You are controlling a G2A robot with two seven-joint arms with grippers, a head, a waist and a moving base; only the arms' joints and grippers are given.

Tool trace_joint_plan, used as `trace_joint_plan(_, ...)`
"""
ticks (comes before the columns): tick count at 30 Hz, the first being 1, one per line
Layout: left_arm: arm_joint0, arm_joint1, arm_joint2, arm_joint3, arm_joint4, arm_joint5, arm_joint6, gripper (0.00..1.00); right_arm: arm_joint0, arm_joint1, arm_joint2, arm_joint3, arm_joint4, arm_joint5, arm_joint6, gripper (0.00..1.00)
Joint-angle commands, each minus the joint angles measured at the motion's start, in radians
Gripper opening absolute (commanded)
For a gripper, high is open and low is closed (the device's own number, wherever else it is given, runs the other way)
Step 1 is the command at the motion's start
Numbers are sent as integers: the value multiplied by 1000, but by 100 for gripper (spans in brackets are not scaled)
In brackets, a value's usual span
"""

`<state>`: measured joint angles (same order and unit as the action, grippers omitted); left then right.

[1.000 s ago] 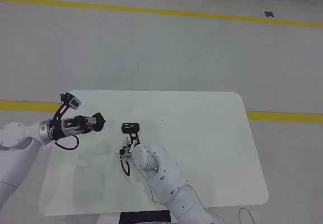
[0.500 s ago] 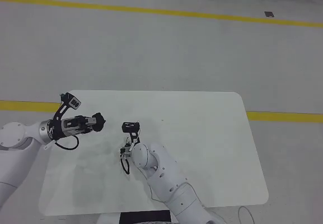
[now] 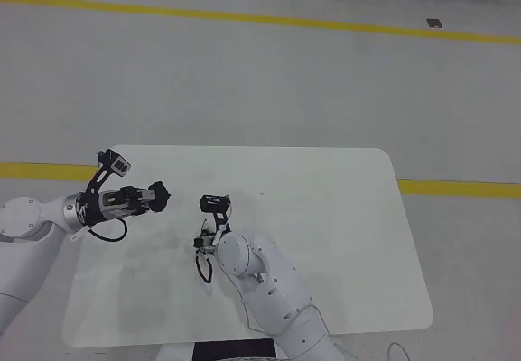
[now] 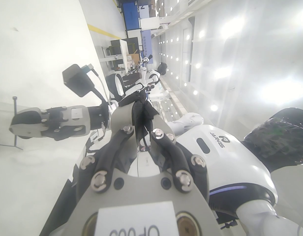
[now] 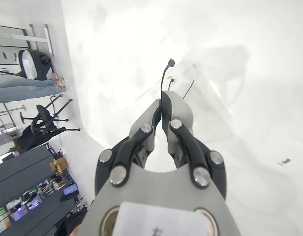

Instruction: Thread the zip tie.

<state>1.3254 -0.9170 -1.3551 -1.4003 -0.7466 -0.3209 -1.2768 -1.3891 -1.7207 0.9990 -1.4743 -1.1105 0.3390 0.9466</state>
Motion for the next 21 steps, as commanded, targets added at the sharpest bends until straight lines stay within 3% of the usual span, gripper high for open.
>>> trace_joint_plan(1, 0, 0, 0, 0, 0, 0, 0, 0, -20, 8, 6, -45, 29, -16, -4, 0)
trace_joint_plan(7, 0, 0, 0, 0, 0, 0, 0, 0, -90, 30, 61, -148, 134, -149, -45, 0)
trace_joint_plan(13, 0, 0, 0, 0, 0, 0, 0, 0, -118, 47, 101, -186, 233, -238, -59, 0)
trace_joint_plan(21, 0, 0, 0, 0, 0, 0, 0, 0, -118, 47, 101, -186, 233, -238, -59, 0)
